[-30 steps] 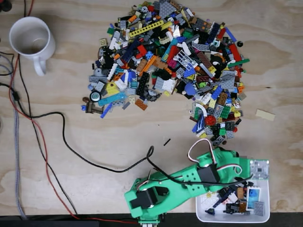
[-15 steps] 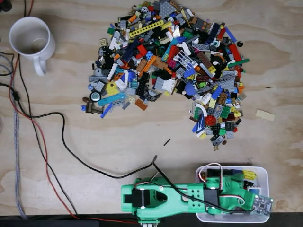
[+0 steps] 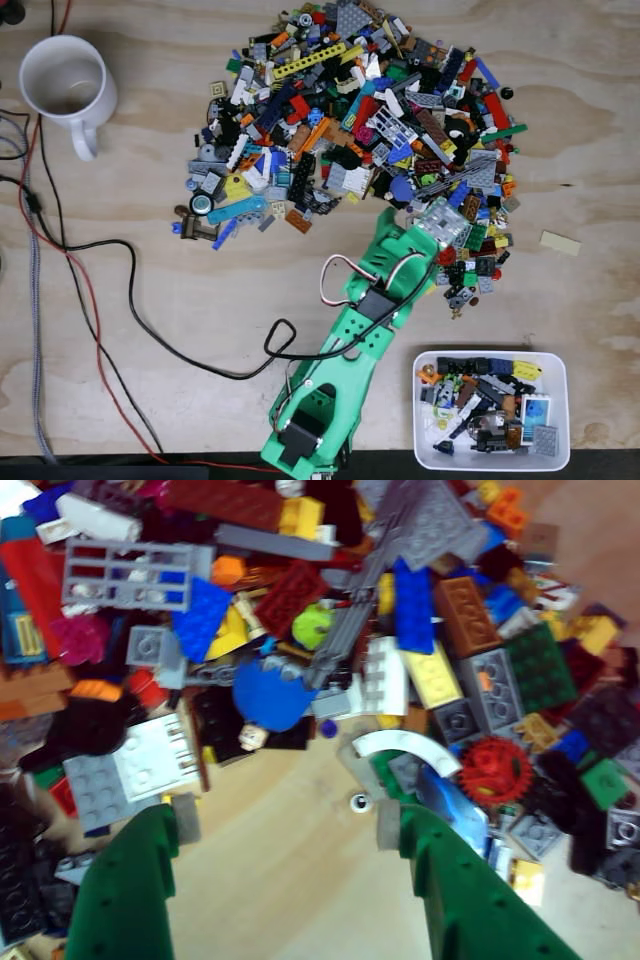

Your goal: Find the closest Lego and put it in the bin.

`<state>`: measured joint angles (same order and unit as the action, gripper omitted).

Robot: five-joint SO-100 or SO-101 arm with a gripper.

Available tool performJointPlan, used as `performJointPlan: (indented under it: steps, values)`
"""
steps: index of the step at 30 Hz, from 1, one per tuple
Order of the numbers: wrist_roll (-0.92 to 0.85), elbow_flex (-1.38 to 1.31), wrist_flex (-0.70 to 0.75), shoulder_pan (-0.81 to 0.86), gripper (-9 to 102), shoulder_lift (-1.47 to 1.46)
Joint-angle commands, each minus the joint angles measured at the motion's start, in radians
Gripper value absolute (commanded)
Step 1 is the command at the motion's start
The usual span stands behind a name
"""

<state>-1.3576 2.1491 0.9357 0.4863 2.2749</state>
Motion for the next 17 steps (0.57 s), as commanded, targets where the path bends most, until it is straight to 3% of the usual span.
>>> performJointPlan:
  steps: [1,7,17]
  values:
    - [-0.018,0.078,-0.17,-0.196,26,0.057]
    - [-0.028,0.091,-0.337,-0.301,25,-0.097]
    - [-0.025,0.071,-0.373,-0.305,25,-0.17]
